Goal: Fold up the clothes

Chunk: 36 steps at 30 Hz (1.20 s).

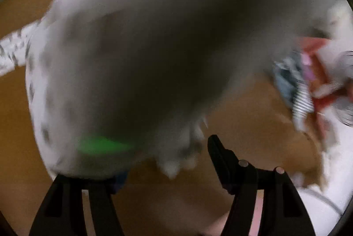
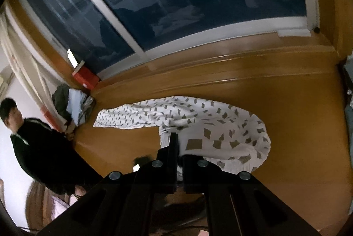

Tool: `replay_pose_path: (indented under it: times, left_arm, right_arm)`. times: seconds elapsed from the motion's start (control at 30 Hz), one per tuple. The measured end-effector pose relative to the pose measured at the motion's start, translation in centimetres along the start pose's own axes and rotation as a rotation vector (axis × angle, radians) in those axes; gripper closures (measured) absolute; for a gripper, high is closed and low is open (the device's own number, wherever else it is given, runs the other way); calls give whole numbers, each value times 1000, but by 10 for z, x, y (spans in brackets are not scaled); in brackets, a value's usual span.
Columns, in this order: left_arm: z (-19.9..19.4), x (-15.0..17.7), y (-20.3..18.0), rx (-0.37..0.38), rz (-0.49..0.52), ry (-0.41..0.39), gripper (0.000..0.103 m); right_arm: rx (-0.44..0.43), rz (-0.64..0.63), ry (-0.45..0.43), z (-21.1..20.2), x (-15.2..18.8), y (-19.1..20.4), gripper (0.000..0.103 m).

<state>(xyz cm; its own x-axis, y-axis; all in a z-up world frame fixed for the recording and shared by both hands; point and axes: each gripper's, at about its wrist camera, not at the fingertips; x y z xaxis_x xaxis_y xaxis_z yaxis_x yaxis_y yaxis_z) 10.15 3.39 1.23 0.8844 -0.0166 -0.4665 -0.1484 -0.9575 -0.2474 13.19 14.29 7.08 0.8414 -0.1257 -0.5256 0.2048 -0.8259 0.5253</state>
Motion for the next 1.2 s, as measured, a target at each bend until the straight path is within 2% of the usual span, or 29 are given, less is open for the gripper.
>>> replay_pose_path:
  times: [0.07,0.1,0.2,0.23,0.33,0.4,0.43,0.5,0.57,0.63,0.7,0.73,0.8,0.87,0.93,1.0,1.07,1.2]
  left_arm:
    - [4,-5,-3,-48,11,-4,44]
    - [6,-7,-4,-73,17,-5,64]
    - [4,-10,-2,-133,61,0,85]
    - [-2,-9,3,-161,88,0,86]
    - [-38,-10,30,-353,167,-44,88]
    - [-74,-13,59,-500,176,-86,88]
    - [-103,-12,83,-598,159,-125,88]
    - [-159,0,132,-737,137,-181,88]
    - [-196,10,164,-837,100,-209,88]
    - [-211,28,183,-872,110,-200,84]
    - [-211,51,197,-910,111,-151,69]
    - [-206,64,203,-922,104,-117,66]
    - [-195,92,209,-896,62,-61,64]
    - [-186,121,216,-816,0,-28,64]
    - [-183,142,224,-758,-67,-14,64]
    - [-179,151,222,-721,-128,-7,64]
    - [-180,154,227,-707,-155,-10,64]
    - [-188,148,236,-682,-167,-48,64]
  right_arm:
    - [12,-24,-1,1,3,5,99]
    - [23,-31,-5,1,3,4,99]
    - [87,-42,-33,0,-4,-9,99]
    - [108,-37,-38,1,-10,-17,99]
    - [177,-18,-64,2,-34,-45,99]
    - [220,7,-128,-8,-51,-62,99]
    - [219,17,-165,-17,-56,-68,99]
    - [180,27,-219,-33,-58,-78,99]
    - [151,-18,-194,-31,-41,-85,99]
    - [130,-65,-161,-27,-23,-92,99]
    - [231,-139,-37,1,11,-100,99]
    - [282,-171,24,15,28,-105,99]
    - [380,-178,133,34,58,-121,99]
    - [471,-181,235,51,86,-136,99]
    - [467,-125,240,44,90,-143,96]
    - [466,-72,240,35,94,-149,85]
    - [498,-71,174,17,89,-138,73]
    - [500,-90,64,-8,77,-102,69]
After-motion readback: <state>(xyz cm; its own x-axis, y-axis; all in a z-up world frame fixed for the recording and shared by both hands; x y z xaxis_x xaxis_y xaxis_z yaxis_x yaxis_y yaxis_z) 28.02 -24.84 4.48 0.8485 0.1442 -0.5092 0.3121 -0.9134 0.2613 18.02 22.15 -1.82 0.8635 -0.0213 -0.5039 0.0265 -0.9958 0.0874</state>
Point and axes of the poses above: each gripper's, at about its wrist camera, not at the fingertips, and z roughly the way its jaws point, y to its left, x to its underside, and after that the axes turned 6 degrees about z, right-handed
